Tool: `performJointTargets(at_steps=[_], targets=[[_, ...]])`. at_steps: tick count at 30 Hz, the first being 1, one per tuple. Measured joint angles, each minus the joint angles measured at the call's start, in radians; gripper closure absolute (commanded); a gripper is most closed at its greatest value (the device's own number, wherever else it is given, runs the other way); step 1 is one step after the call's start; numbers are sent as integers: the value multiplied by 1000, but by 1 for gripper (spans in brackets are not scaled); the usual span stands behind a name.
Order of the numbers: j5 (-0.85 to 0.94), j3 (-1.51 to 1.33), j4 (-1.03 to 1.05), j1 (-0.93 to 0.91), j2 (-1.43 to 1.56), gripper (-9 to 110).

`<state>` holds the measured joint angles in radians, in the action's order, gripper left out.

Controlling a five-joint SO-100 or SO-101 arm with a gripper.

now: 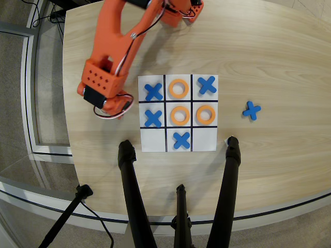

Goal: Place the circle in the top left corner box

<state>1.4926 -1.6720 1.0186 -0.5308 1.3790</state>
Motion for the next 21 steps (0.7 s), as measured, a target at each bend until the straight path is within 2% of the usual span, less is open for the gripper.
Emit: performJointTargets(at_steps=[6,14,21], targets=[[-5,-189,-54,173,357,102],[-28,-698,-273,508,853,102],[-137,-796,-391,724,971,102]])
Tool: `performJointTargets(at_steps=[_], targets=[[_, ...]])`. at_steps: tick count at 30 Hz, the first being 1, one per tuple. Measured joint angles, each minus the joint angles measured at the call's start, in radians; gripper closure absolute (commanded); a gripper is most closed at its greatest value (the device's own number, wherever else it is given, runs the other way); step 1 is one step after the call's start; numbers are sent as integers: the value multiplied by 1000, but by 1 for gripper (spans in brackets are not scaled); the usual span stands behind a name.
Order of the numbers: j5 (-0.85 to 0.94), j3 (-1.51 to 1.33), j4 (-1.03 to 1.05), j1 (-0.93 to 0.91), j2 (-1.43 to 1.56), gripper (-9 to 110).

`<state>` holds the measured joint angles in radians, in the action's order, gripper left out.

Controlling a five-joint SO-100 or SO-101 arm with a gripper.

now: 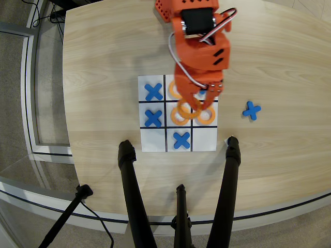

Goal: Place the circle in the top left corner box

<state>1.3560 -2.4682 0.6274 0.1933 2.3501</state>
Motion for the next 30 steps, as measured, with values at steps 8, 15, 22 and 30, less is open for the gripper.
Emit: performJointTargets(at_steps=[8,15,22,30], targets=[[-18,60,-245,37,-250,102],[-25,129,-387,29,-474,102],[-37,198,-466,31,-620,102],[-37,239,-545,31,-750,102]])
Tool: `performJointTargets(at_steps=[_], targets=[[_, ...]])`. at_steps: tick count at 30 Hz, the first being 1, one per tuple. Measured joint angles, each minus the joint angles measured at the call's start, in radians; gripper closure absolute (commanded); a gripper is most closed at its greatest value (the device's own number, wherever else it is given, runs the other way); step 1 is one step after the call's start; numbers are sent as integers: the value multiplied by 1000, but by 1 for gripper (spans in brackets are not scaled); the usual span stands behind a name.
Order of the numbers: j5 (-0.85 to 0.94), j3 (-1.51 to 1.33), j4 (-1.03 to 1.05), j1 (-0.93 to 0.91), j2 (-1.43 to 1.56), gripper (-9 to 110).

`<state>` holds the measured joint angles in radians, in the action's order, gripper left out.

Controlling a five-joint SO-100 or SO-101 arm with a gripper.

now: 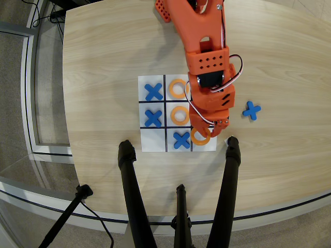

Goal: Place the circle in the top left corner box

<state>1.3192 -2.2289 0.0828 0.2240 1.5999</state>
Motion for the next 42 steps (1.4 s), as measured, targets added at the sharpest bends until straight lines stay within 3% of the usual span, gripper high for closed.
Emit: performJointTargets(at_steps=[42], targets=[[-6,104,-75,31,-213,102]])
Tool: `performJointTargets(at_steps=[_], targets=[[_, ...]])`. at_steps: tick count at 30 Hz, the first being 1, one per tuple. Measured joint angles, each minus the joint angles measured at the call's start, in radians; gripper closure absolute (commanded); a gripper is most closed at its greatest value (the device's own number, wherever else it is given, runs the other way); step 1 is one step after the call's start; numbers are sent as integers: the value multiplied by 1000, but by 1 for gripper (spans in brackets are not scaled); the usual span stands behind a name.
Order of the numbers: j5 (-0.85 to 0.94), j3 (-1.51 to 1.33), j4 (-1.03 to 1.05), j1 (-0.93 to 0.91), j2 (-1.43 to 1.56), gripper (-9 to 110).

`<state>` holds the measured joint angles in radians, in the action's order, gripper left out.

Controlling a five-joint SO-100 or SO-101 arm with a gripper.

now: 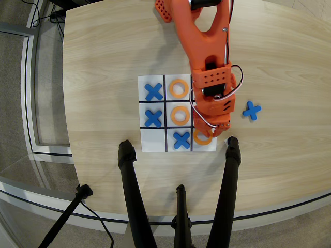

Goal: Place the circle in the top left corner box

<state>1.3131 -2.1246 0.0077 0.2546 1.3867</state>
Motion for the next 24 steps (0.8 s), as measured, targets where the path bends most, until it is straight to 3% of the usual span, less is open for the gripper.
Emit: performJointTargets(at_steps=[15,24], targets=[[0,28,-34,2,-37,102],[0,28,-34,0,-37,94]])
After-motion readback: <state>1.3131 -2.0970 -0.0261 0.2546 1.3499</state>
